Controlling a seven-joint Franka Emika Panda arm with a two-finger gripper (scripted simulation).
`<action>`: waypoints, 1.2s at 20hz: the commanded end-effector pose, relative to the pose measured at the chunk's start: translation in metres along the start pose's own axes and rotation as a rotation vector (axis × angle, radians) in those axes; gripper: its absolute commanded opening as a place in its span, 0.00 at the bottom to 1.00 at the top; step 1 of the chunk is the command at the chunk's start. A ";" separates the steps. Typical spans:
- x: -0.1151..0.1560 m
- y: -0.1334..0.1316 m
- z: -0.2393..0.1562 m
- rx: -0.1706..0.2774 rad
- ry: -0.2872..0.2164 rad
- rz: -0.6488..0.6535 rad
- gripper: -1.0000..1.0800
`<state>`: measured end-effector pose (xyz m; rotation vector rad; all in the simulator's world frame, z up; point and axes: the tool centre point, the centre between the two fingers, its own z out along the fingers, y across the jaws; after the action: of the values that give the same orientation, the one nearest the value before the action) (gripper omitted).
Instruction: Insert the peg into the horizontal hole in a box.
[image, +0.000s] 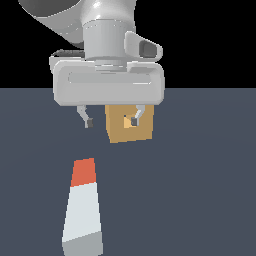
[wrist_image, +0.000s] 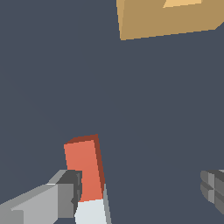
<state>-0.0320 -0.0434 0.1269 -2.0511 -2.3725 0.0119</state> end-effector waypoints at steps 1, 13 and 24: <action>-0.019 -0.010 0.009 -0.001 0.000 -0.023 0.96; -0.099 -0.041 0.046 -0.007 0.000 -0.123 0.96; -0.125 -0.046 0.057 -0.009 0.000 -0.153 0.96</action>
<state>-0.0608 -0.1730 0.0711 -1.8706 -2.5236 0.0008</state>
